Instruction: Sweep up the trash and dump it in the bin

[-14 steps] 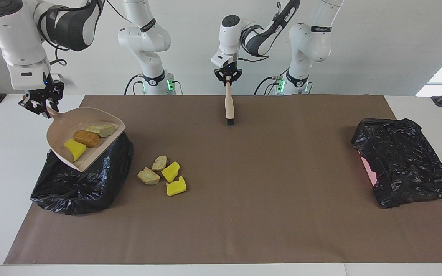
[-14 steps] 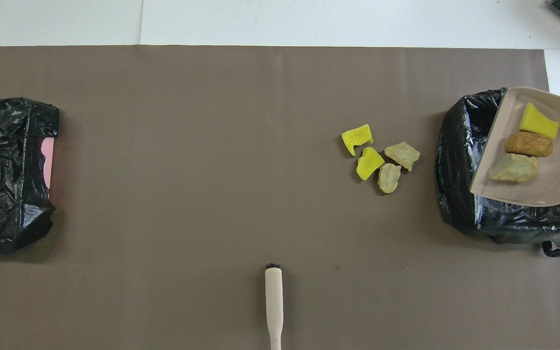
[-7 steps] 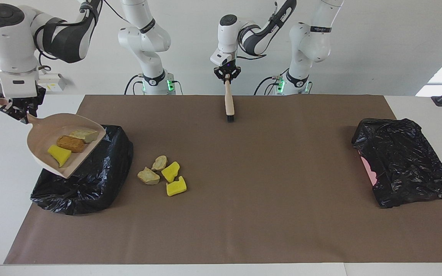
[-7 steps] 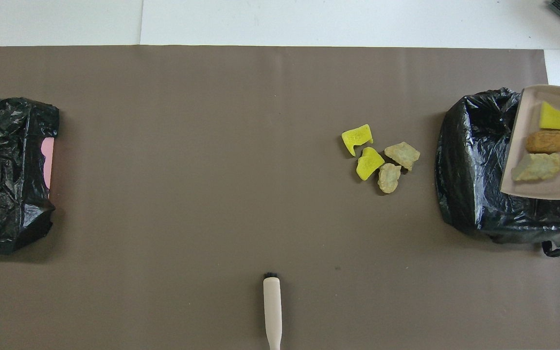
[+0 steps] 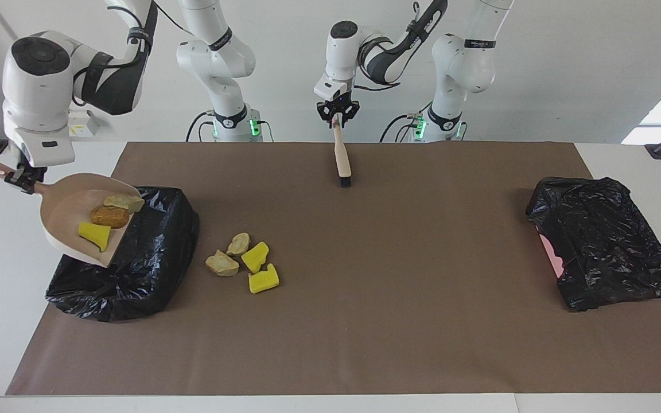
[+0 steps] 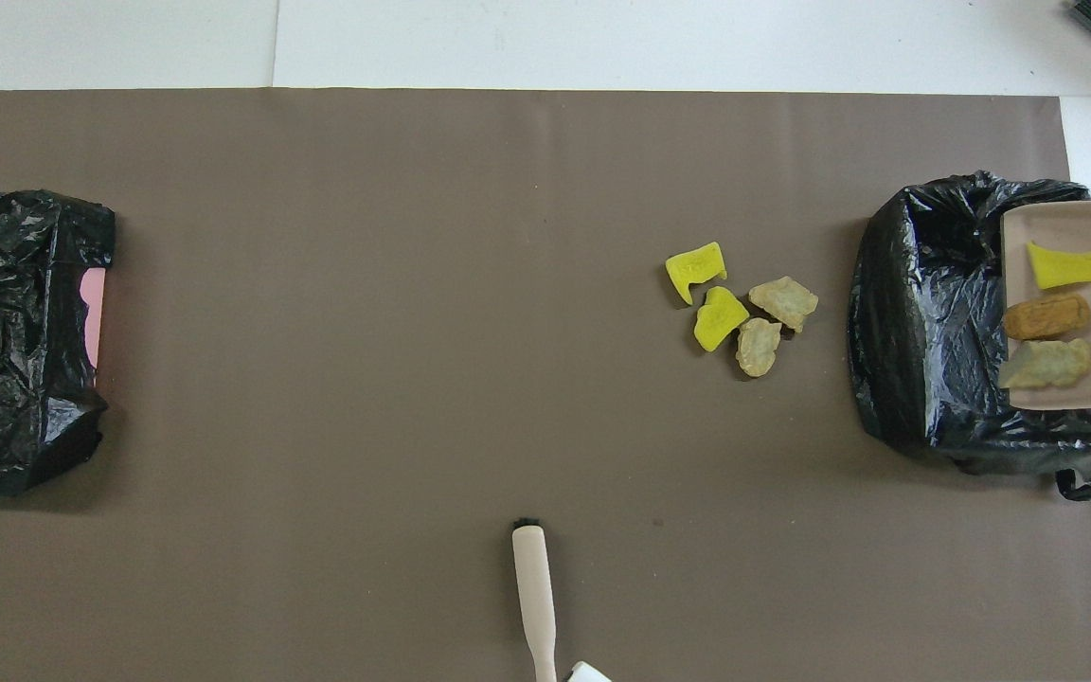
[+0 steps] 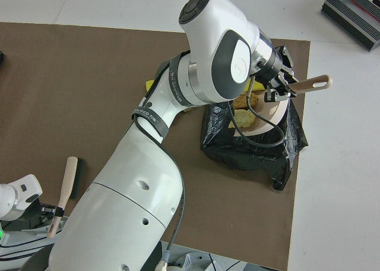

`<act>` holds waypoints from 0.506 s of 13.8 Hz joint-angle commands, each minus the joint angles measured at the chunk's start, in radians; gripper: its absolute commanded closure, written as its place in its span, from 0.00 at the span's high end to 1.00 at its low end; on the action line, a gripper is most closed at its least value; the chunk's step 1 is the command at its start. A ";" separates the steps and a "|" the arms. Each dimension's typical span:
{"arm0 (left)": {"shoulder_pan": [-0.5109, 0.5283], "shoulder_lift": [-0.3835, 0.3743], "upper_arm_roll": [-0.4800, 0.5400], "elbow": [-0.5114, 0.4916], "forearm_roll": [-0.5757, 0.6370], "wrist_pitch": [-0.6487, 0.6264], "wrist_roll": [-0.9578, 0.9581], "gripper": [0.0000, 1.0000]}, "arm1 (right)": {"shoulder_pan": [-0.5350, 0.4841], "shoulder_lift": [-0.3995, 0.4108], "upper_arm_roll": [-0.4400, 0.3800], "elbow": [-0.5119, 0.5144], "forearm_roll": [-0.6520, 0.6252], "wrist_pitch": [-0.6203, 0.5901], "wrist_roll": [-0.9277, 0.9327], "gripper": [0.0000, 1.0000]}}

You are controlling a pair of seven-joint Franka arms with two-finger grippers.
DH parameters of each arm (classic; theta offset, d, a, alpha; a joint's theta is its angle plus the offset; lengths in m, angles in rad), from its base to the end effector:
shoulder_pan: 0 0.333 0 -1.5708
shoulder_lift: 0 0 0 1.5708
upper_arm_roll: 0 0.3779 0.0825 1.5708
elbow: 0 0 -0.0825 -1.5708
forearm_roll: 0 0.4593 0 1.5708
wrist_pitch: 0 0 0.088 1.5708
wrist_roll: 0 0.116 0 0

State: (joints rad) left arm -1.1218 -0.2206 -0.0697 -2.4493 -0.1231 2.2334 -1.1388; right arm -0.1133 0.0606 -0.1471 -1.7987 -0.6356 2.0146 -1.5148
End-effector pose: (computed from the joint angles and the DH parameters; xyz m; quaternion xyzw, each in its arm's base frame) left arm 0.1810 -0.4666 0.3885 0.9991 0.0122 -0.0367 0.0184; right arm 0.6450 -0.2107 0.5660 0.6999 0.6459 -0.1831 0.2439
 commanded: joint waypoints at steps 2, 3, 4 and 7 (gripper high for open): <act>0.192 0.079 -0.004 0.258 -0.012 -0.273 0.236 1.00 | -0.002 0.002 0.008 -0.021 -0.076 0.018 -0.030 0.00; 0.248 0.079 -0.002 0.295 -0.009 -0.281 0.298 1.00 | -0.002 0.001 0.008 -0.028 -0.094 0.029 -0.030 0.00; 0.299 0.078 -0.002 0.323 0.000 -0.281 0.359 1.00 | -0.002 -0.001 0.008 -0.037 -0.102 0.045 -0.030 0.00; 0.454 0.105 -0.002 0.442 0.089 -0.308 0.535 1.00 | 0.010 -0.008 0.017 -0.060 -0.228 0.090 -0.030 0.00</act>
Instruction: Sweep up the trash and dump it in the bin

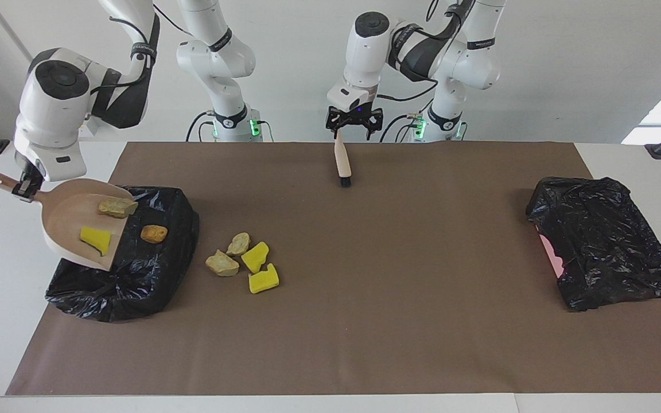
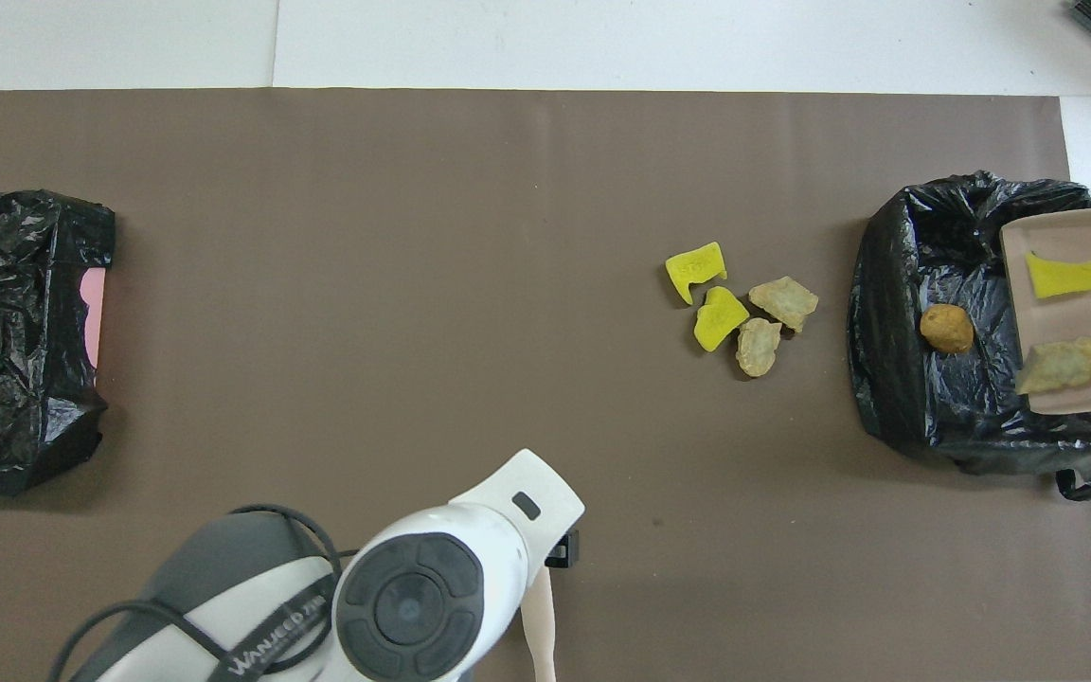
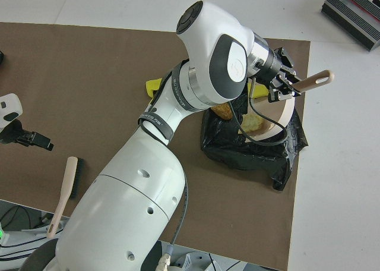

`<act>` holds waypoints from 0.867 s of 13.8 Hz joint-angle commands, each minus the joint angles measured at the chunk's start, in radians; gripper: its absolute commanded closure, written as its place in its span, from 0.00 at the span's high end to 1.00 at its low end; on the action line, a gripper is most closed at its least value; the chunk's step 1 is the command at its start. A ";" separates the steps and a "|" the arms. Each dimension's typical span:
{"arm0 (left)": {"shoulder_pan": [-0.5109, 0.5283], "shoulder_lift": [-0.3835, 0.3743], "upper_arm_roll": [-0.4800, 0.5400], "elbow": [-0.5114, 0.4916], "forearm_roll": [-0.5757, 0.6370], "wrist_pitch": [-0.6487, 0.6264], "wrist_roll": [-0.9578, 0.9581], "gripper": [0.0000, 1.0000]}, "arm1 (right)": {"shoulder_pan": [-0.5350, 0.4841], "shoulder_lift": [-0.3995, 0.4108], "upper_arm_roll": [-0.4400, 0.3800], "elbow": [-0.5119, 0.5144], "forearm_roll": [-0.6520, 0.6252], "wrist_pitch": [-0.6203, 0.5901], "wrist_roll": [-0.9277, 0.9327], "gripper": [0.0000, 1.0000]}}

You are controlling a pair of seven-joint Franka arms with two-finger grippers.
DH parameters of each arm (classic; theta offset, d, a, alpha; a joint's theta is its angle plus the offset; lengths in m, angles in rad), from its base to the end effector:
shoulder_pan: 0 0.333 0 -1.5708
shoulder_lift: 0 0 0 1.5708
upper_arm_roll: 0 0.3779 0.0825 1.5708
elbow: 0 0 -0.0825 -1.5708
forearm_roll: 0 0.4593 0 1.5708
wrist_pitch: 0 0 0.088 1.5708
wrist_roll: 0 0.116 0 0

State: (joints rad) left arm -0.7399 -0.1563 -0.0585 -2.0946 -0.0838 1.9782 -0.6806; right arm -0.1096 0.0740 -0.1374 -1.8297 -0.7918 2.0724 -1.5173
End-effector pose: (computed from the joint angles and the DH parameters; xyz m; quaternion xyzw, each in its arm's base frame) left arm 0.3951 -0.4159 0.5187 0.9983 -0.0427 -0.0084 0.0387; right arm 0.6527 -0.2056 0.5497 0.6456 0.6705 -0.2267 0.2867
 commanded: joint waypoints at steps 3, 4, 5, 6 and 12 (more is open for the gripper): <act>0.213 0.076 -0.012 0.191 0.096 -0.061 0.247 1.00 | 0.048 -0.045 0.007 -0.063 -0.148 0.029 -0.023 0.00; 0.252 0.081 -0.012 0.215 0.098 -0.062 0.301 1.00 | 0.054 -0.066 0.006 -0.098 -0.161 0.029 -0.012 0.00; 0.301 0.087 -0.012 0.241 0.098 -0.071 0.361 1.00 | 0.053 -0.091 0.007 -0.132 -0.194 0.044 0.024 0.00; 0.344 0.089 -0.012 0.272 0.098 -0.090 0.415 1.00 | 0.053 -0.115 0.007 -0.173 -0.249 0.082 0.051 0.00; 0.591 0.083 -0.007 0.496 0.096 -0.327 0.702 1.00 | 0.100 -0.161 0.010 -0.210 -0.338 0.101 0.036 0.00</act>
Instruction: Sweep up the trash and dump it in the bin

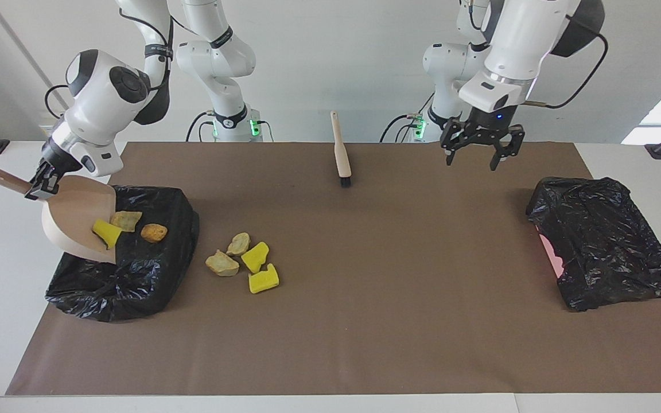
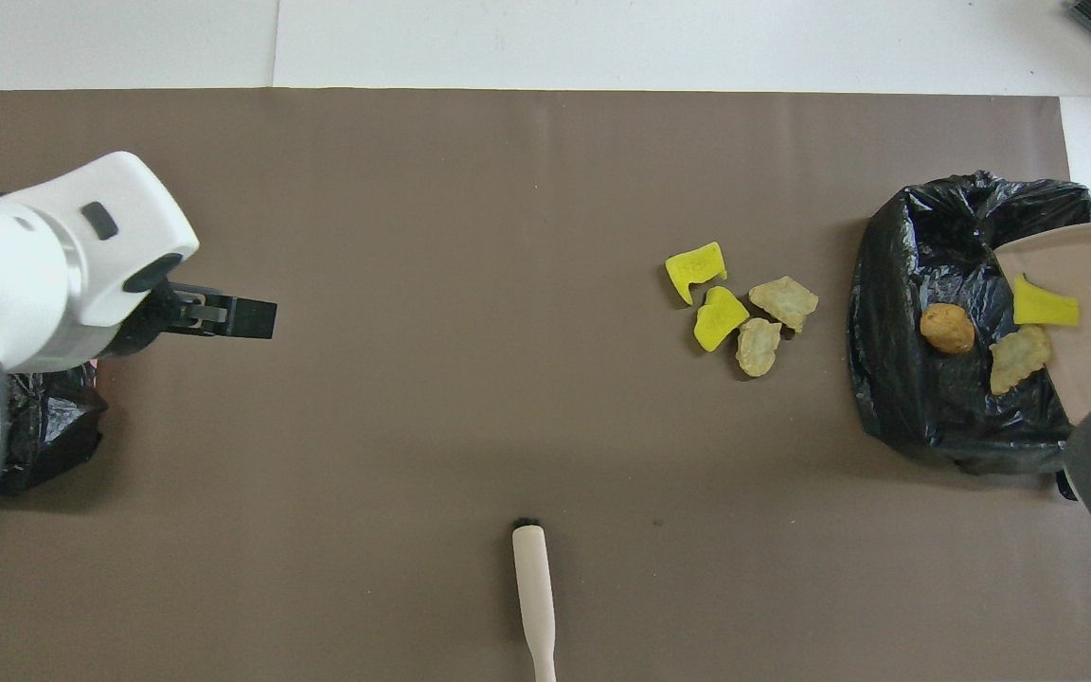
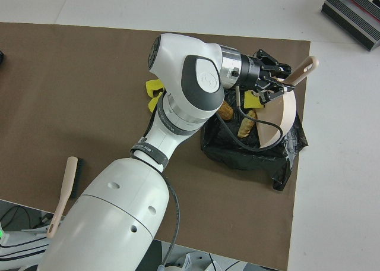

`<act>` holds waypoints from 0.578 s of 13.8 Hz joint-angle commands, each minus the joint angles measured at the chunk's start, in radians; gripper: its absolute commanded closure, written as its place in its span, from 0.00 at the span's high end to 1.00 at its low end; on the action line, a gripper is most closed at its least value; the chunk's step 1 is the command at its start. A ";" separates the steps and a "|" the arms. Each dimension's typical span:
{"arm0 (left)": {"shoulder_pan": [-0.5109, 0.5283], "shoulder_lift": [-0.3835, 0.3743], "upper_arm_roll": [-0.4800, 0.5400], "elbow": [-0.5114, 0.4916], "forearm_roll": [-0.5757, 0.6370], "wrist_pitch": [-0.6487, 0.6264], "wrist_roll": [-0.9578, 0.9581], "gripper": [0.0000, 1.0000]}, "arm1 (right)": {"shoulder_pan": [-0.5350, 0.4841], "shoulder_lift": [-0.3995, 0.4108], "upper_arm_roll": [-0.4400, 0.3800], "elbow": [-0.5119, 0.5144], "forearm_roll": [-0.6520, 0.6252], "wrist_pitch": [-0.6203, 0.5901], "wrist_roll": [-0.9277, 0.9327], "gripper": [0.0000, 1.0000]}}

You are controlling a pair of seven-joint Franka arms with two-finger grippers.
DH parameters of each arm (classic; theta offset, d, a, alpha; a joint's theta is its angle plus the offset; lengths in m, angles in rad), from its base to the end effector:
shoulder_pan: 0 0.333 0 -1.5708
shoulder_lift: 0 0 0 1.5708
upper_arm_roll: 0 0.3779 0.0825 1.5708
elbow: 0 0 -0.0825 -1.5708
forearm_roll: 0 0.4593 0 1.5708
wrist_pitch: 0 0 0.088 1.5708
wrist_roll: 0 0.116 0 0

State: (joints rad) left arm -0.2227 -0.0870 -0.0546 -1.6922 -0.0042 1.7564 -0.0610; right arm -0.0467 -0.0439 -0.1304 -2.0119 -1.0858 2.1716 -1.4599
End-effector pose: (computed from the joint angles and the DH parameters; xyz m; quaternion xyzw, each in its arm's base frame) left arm 0.5917 -0.1704 0.6818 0.9913 -0.1075 0.0744 0.0124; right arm 0.6231 -0.1539 0.5389 0.5357 0.7084 -0.2695 0.3722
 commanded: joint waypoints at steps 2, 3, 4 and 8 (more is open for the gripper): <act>0.121 0.015 -0.010 0.164 0.015 -0.204 0.118 1.00 | 0.045 -0.056 0.003 -0.033 -0.069 -0.016 -0.042 0.00; 0.137 0.015 -0.007 0.195 0.015 -0.240 0.118 1.00 | 0.047 -0.074 0.003 -0.045 -0.069 -0.032 -0.048 0.00; 0.152 0.013 -0.001 0.227 0.015 -0.279 0.118 1.00 | 0.048 -0.086 0.003 -0.053 -0.069 -0.045 -0.053 0.00; 0.198 0.021 0.015 0.357 0.006 -0.422 0.176 1.00 | 0.053 -0.099 0.003 -0.036 -0.046 -0.082 -0.074 0.00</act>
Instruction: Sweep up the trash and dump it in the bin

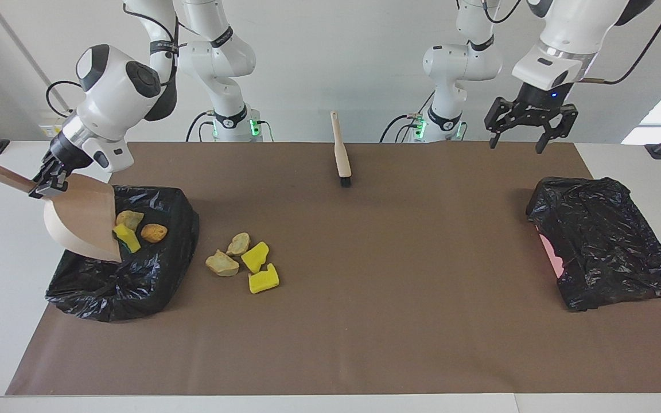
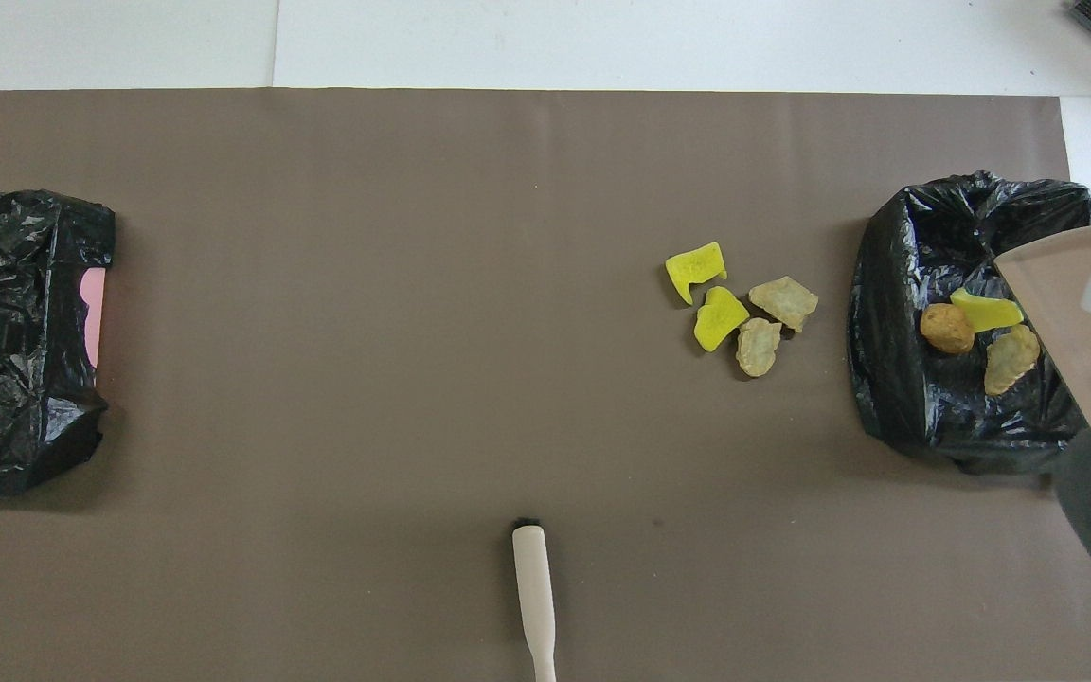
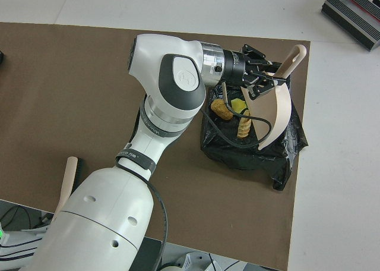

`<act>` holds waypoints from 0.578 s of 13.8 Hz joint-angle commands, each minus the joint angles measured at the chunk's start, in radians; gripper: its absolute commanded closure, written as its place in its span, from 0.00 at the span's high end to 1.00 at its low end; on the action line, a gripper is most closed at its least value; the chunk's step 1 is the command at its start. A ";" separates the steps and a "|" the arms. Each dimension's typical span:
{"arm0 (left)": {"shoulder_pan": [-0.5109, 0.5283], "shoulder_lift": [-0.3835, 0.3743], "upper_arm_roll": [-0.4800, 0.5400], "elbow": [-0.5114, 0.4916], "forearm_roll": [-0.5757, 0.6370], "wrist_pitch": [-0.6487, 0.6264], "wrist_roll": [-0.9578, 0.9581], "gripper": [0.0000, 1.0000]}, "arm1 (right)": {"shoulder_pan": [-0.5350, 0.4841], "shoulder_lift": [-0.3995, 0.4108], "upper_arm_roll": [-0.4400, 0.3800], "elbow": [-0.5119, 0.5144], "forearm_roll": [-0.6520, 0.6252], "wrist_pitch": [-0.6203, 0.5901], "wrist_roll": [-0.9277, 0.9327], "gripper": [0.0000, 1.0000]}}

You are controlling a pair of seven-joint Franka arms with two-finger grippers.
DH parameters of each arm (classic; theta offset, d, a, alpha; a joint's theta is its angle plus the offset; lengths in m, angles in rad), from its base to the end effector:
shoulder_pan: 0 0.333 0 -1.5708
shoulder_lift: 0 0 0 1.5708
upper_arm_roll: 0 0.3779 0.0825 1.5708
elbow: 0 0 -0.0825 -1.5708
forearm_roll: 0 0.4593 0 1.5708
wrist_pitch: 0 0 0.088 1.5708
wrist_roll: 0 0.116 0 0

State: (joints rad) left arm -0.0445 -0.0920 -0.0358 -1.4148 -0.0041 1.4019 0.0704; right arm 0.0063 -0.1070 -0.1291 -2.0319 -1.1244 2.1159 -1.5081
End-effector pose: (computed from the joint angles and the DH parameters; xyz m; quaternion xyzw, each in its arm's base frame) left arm 0.5674 -0.0476 0.8009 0.9964 -0.0756 0.0395 0.0006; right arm 0.6094 -0.1267 0.5658 0.5027 0.7181 -0.2889 0.3848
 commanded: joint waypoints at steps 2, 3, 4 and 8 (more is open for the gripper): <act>0.018 0.046 -0.004 0.095 0.010 -0.077 0.077 1.00 | 0.018 -0.037 0.008 0.027 0.088 -0.082 -0.024 0.00; 0.021 0.060 -0.004 0.115 0.004 -0.084 0.078 1.00 | 0.029 -0.037 0.014 0.057 0.139 -0.115 -0.021 0.00; 0.031 0.095 -0.004 0.141 0.003 -0.090 0.078 1.00 | 0.040 -0.037 0.022 0.082 0.181 -0.157 -0.014 0.00; 0.031 0.089 0.010 0.130 -0.002 -0.086 0.081 1.00 | 0.066 -0.034 0.110 0.151 0.258 -0.330 0.139 0.00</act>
State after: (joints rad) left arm -0.0311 0.0088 -0.0302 -1.3096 -0.0044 1.3490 0.1305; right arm 0.0643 -0.1417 -0.0651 -1.9149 -0.9002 1.8661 -1.4494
